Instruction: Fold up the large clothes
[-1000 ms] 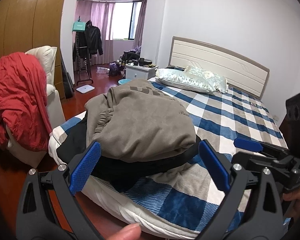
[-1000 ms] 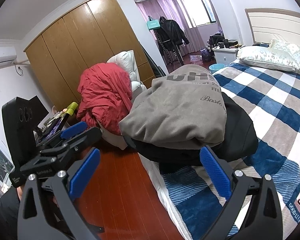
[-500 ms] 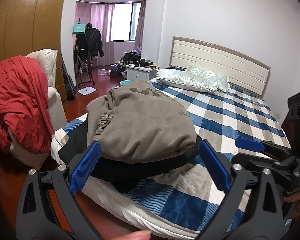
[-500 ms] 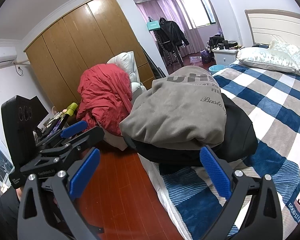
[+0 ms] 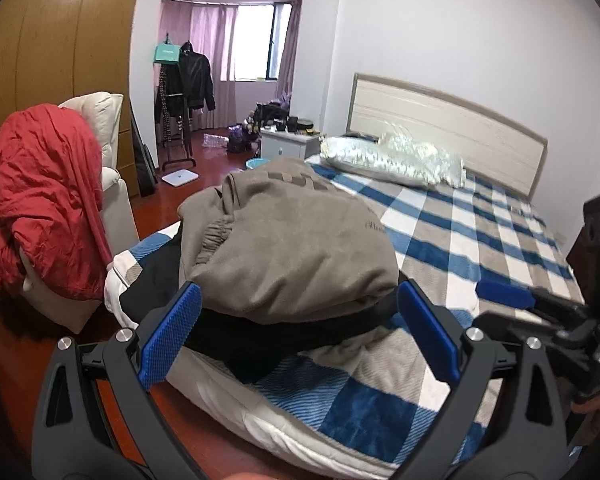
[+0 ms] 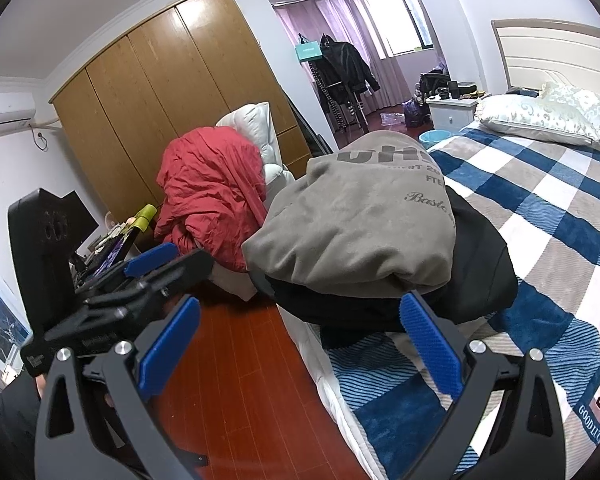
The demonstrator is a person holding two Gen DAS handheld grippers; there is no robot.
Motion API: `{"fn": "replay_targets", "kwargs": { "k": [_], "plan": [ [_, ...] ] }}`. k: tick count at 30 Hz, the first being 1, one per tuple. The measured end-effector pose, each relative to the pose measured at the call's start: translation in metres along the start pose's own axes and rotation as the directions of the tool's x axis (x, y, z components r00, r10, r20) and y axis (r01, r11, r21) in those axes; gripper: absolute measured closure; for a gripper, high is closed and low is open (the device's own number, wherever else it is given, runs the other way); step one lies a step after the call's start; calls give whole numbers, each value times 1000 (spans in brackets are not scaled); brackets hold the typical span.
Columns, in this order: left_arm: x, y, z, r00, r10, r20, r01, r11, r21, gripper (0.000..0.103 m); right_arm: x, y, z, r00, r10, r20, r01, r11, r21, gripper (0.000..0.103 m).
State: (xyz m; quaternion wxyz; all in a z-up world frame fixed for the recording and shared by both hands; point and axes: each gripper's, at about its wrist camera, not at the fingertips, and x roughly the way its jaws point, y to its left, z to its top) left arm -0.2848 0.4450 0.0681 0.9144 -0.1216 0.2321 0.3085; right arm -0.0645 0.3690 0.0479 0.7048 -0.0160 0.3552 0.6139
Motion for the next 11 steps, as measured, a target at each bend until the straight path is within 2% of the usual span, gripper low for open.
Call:
{"fn": "replay_targets", "kwargs": {
  "k": [11],
  "plan": [
    [0, 13, -1, 999, -27, -21, 27, 999, -29, 7, 4, 8, -1, 1000, 2, 14, -1, 1000, -9, 5]
  ]
}}
